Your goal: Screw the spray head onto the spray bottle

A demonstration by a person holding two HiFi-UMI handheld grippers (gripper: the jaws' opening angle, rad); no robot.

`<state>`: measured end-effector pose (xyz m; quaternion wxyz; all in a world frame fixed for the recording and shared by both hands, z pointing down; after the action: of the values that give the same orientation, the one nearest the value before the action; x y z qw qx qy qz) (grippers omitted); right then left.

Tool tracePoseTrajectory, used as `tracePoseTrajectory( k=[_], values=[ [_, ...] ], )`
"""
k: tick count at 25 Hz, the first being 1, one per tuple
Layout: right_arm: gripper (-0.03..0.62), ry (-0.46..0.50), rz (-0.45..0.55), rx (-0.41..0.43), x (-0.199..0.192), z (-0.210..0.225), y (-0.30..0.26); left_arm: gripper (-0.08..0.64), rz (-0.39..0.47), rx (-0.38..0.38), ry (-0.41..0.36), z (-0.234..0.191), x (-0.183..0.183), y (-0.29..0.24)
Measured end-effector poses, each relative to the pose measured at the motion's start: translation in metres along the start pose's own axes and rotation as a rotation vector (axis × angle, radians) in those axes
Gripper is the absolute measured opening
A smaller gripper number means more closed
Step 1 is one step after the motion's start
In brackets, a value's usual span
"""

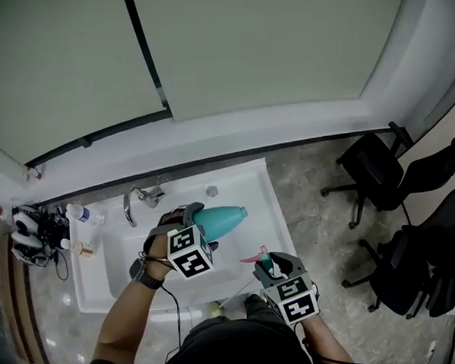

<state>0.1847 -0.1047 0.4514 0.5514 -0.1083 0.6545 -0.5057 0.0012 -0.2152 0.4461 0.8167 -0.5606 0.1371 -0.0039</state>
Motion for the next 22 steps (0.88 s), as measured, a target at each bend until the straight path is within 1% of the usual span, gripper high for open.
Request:
tracePoseTrajectory(
  k=[3, 5, 10, 13, 18, 20, 22],
  values=[
    [0.153, 0.02, 0.029, -0.008, 0.002, -0.016, 0.019, 0.439, 0.032, 0.029, 0.015, 0.011, -0.006, 0.026],
    [0.153, 0.043, 0.058, -0.014, 0.007, -0.023, 0.034, 0.439, 0.068, 0.057, 0.035, 0.016, -0.008, 0.044],
    [0.153, 0.113, 0.165, -0.03, 0.027, -0.039, 0.077, 0.439, 0.189, 0.138, 0.113, 0.028, -0.012, 0.087],
    [0.153, 0.165, 0.222, -0.051, 0.037, -0.046, 0.1, 0.439, 0.254, 0.174, 0.161, 0.036, -0.014, 0.105],
    [0.153, 0.256, 0.3, -0.078, 0.054, -0.056, 0.129, 0.439, 0.36, 0.19, 0.246, 0.048, -0.019, 0.117],
    [0.153, 0.305, 0.333, -0.096, 0.063, -0.056, 0.141, 0.439, 0.424, 0.19, 0.286, 0.052, -0.022, 0.121],
    [0.153, 0.385, 0.382, -0.125, 0.074, -0.055, 0.154, 0.439, 0.503, 0.192, 0.324, 0.057, -0.025, 0.125]
  ],
)
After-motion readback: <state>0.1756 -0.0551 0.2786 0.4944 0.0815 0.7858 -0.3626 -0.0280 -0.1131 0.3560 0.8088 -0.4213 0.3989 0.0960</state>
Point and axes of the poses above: the fingertips, and each gripper's own axes: y backward along the fingers, z to its right, x out of its top, the point moved 9 cm from there along y, backward along the fingers, and after that the axes turned 9 degrees about -z, right-handed, at the moved point
